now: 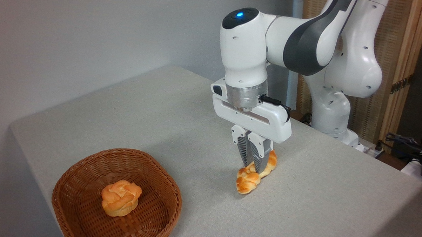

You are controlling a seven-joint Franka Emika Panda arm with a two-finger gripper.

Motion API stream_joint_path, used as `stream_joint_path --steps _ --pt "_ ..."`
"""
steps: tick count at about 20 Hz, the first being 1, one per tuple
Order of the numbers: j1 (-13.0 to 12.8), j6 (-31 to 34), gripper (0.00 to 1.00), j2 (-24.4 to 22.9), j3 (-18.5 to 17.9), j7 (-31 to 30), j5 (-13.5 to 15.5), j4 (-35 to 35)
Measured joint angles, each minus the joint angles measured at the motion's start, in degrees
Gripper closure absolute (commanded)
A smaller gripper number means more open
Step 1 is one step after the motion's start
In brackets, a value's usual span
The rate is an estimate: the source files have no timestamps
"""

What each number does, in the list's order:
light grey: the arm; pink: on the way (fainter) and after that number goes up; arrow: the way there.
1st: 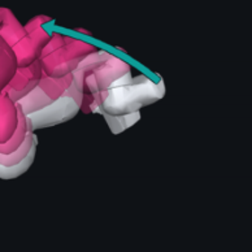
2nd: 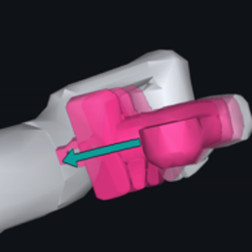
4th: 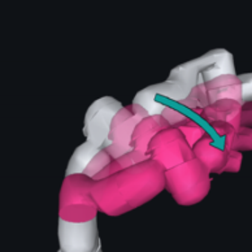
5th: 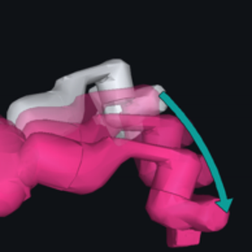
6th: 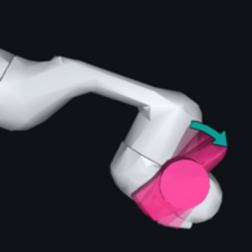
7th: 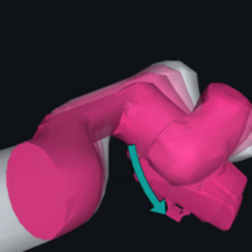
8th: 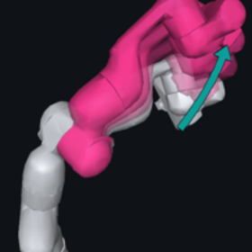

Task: Put bread into the basket
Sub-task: 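Lift the braided loaf and carry it over the wicker basket, then lower the loaf into the basket beside the bun and open the gripper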

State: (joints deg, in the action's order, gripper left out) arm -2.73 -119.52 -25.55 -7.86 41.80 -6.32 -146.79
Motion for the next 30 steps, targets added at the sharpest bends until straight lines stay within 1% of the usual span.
stream_joint_path --steps 2,5,7,10,11,12,13,16,17,18,19,20,21,22,23,24,25,26,28,30 --pt "-0.42 0.49 0.92 0.14 0.01 0.00 0.17 1.24" --pt "-2.58 5.78 0.92 1.21 0.06 0.04 1.81 6.74" --pt "-4.68 10.80 0.91 3.46 0.27 0.04 3.52 14.57" --pt "-5.43 12.39 0.89 7.17 0.78 0.05 5.20 22.98" --pt "-5.53 12.41 0.89 9.53 0.89 0.60 5.51 26.80" --pt "-5.58 12.34 0.88 10.94 0.91 1.21 5.62 28.78" --pt "-5.59 11.93 0.88 13.82 0.91 3.33 5.74 32.44" --pt "-5.46 10.08 0.86 20.22 0.86 7.49 5.90 39.13" --pt "-5.34 8.15 0.85 23.06 0.85 8.74 5.90 41.30" --pt "-5.27 6.81 0.82 24.53 0.84 9.23 5.90 42.21" --pt "-5.16 3.52 0.80 26.91 0.83 9.75 5.90 43.28" --pt "-5.09 1.66 0.76 28.16 0.82 9.82 5.90 43.72" --pt "-4.93 -1.67 0.71 30.12 0.81 9.82 5.91 44.18" --pt "-4.82 -3.23 0.58 31.08 0.80 9.82 5.91 44.36" --pt "-4.63 -5.56 0.52 32.52 0.79 9.82 5.91 44.62" --pt "-4.54 -6.47 0.37 33.16 0.79 9.83 5.91 44.76" --pt "-4.40 -7.59 0.25 34.02 0.79 9.88 5.91 44.96" --pt "-4.35 -7.94 0.15 34.36 0.79 9.89 5.91 45.05" --pt "-4.30 -8.13 0.13 34.88 0.78 9.90 5.90 45.25" --pt "-4.32 -8.13 0.00 35.10 0.88 9.98 5.85 45.27"
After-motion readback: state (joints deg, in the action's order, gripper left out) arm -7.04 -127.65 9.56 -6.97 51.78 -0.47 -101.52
